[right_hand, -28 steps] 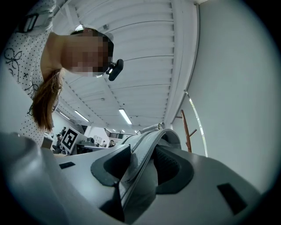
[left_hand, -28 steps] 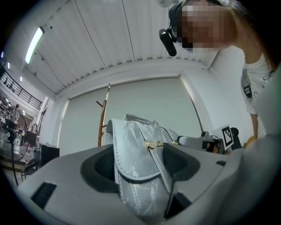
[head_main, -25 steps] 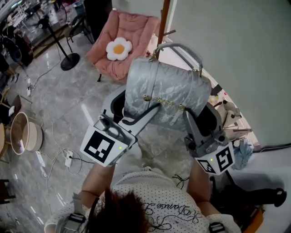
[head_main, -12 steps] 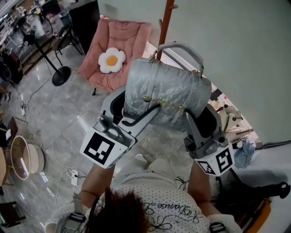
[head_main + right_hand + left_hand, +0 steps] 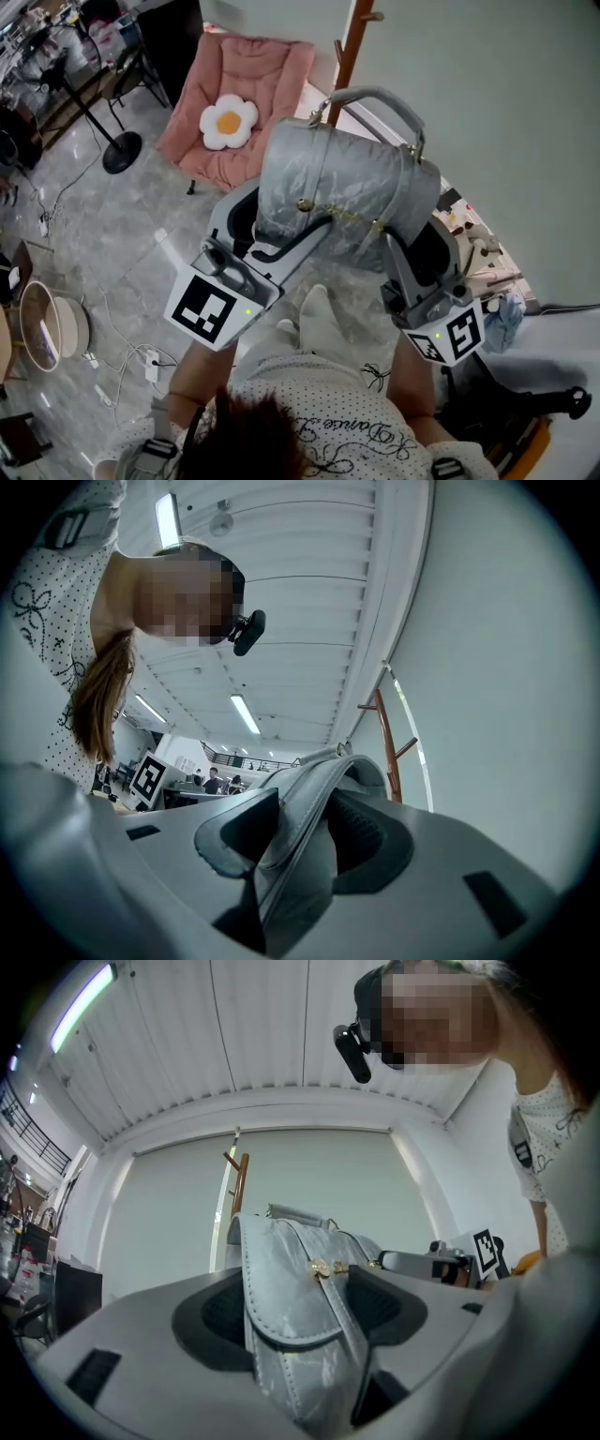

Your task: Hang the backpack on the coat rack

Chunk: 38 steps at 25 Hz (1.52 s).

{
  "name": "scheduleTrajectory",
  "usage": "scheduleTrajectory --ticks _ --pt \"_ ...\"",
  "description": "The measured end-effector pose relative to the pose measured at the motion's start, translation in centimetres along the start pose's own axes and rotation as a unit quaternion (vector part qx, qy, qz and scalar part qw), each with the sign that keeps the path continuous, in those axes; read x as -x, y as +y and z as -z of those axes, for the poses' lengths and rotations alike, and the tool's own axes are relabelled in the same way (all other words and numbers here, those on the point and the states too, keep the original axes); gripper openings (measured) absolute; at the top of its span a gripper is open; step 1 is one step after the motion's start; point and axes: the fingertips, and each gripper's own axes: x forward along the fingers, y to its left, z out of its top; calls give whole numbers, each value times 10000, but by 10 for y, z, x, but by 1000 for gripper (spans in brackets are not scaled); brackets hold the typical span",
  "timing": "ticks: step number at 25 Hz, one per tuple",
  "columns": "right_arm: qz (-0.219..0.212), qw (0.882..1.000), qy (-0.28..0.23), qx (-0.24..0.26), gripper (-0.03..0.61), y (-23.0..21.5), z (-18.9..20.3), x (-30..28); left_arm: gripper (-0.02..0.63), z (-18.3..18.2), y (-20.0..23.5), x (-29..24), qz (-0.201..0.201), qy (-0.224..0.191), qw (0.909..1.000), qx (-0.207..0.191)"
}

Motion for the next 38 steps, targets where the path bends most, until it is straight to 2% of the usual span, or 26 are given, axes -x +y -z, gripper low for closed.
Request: scheduleTrajectory --ticks 3,9,16,22,30,38 --pt "-122 9999 -61 -68 169 -18 7 -8 301 4 9 -15 -110 11 9999 -80" --pt "-327 9994 -85 -124 169 -97 22 -44 302 17 48 -87 -305 52 9994 -154" --pt "-500 9985 -210 -35 169 -107 23 -48 302 19 51 -94 -424 -69 9987 -290" --pt "-695 9971 -246 -212 169 -176 37 -70 302 32 75 -157 -666 42 9972 -345" --pt "-638 9972 -347 -202 169 -175 35 -74 302 28 79 -157 -625 62 9973 -388" --pt "-180 9990 -404 87 170 -179 32 -111 302 16 121 -169 -77 -102 9989 -447"
